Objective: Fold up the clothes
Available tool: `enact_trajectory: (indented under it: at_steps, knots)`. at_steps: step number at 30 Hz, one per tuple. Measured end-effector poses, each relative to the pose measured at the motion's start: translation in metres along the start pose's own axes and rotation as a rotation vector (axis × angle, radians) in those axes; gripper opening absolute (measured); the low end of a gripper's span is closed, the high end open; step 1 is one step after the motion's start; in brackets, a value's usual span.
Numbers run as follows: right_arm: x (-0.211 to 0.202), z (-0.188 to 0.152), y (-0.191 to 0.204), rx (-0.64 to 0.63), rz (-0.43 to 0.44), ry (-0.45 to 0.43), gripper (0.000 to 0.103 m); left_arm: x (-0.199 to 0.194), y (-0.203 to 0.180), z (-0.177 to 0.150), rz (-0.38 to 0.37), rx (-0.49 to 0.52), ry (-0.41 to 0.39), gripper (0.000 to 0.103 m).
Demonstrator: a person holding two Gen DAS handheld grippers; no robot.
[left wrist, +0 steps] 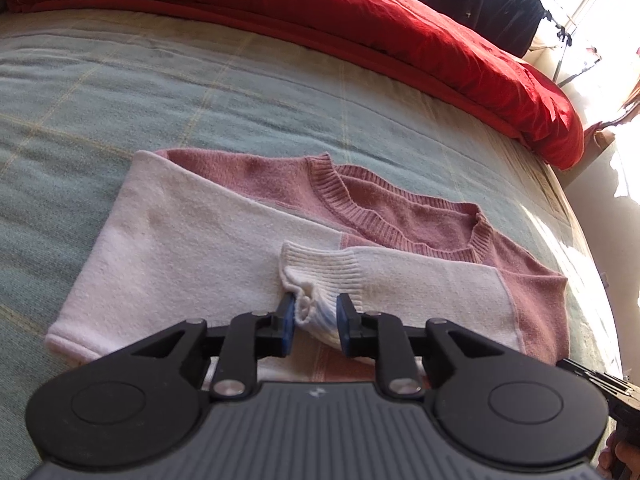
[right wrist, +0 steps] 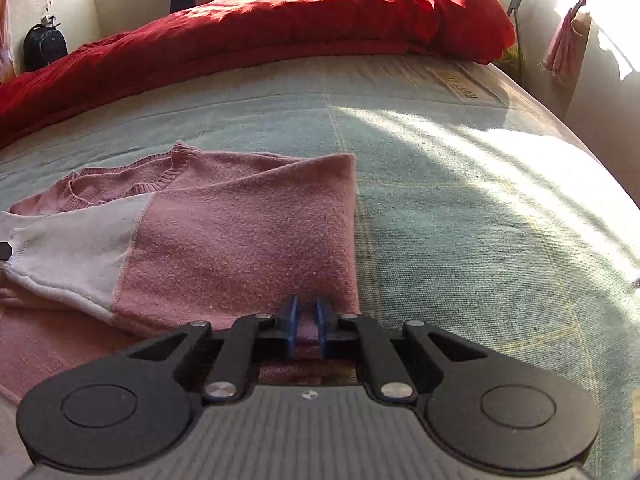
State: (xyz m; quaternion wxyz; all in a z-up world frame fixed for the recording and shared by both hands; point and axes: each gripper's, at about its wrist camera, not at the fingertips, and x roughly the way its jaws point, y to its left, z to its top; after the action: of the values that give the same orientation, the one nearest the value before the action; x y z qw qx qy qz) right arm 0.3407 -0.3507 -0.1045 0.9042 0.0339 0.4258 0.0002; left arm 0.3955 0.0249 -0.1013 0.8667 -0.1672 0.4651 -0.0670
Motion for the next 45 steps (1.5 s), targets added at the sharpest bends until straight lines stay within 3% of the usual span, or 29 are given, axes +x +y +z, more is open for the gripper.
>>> enact_trajectory:
  at_steps: [6,8,11,16,19,27,31,37,45]
  knots:
    - [-0.019,-0.005,0.013,-0.011,0.043,-0.028,0.017,-0.027,-0.016,0.002,-0.004,0.099,-0.002,0.034]
    - [-0.007,-0.015,0.011,0.008,0.048,0.005,0.017,-0.031,-0.028,0.005,-0.029,0.129,-0.003,0.036]
    - [-0.017,-0.013,0.011,0.028,0.054,-0.027,0.017,-0.031,-0.051,0.008,-0.085,0.163,-0.004,0.04]
    - [-0.025,0.001,0.005,0.029,-0.004,-0.09,0.017,-0.009,-0.107,0.017,-0.182,0.208,0.062,0.041]
    - [-0.004,-0.006,-0.011,0.087,0.003,-0.03,0.017,0.007,-0.143,0.022,-0.255,0.225,0.109,0.044]
    - [-0.002,-0.014,-0.022,0.127,0.064,-0.057,0.018,0.087,-0.255,0.029,-0.461,0.23,0.303,0.046]
    - [-0.002,-0.016,-0.025,0.135,0.081,-0.068,0.018,0.129,-0.29,0.028,-0.457,0.23,0.349,0.046]
    - [-0.003,-0.021,-0.032,0.171,0.12,-0.088,0.02,0.176,-0.309,0.026,-0.418,0.217,0.385,0.046]
    - [-0.005,-0.026,-0.034,0.178,0.143,-0.108,0.025,0.187,-0.326,0.022,-0.406,0.227,0.352,0.047]
